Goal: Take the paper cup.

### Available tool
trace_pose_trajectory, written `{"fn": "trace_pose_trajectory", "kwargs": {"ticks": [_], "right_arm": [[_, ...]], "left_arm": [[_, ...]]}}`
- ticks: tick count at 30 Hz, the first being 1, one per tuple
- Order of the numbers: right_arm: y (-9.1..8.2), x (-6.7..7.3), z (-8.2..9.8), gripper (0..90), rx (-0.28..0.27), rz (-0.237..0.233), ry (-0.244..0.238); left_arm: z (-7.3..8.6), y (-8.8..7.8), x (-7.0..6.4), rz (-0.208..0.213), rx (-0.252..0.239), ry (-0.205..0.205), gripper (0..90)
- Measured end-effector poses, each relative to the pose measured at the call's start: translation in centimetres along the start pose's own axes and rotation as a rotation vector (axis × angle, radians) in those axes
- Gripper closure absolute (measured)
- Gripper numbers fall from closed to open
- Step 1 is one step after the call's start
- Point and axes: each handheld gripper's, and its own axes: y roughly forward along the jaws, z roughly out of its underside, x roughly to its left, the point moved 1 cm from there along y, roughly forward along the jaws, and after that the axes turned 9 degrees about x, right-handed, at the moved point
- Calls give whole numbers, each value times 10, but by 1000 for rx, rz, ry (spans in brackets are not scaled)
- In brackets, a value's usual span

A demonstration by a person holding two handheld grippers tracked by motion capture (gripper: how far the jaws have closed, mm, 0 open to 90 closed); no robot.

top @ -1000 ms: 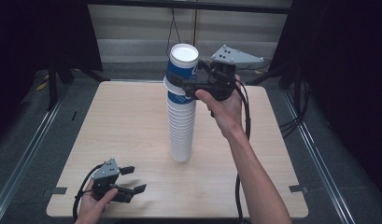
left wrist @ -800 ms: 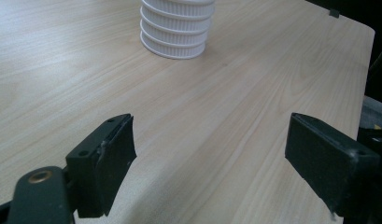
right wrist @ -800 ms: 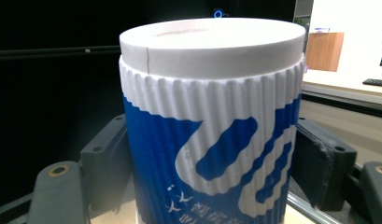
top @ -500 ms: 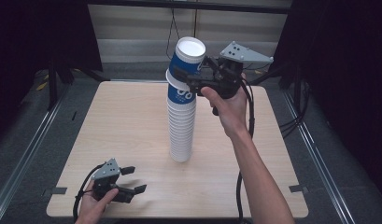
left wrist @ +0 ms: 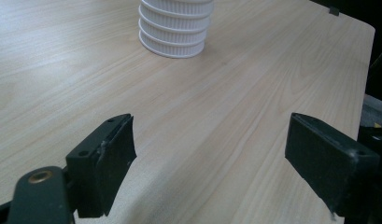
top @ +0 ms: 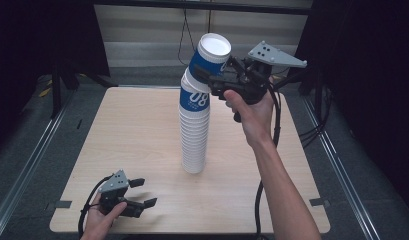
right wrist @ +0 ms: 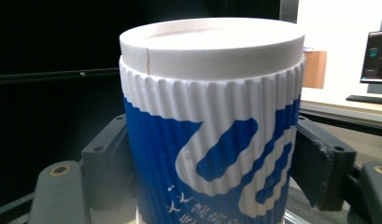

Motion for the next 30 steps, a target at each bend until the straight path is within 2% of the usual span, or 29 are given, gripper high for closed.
{"fn": "trace_pose_trajectory", "kwargs": {"ticks": [8,15,23,27,30], "right_arm": [[-21,-9,2,232,-10,39,24],[-39,-14,8,232,8,72,25],[-58,-15,30,233,34,94,31],[-64,-14,45,233,55,90,36],[-64,-13,60,233,81,87,42]], "left_arm": [[0,0,1,-6,-2,-3,158],[-1,-3,-1,5,-26,-6,158],[-2,-4,0,-14,-37,-8,158],[-3,-3,-1,-7,-38,-18,158],[-4,-3,-4,-5,-43,-10,158]]}}
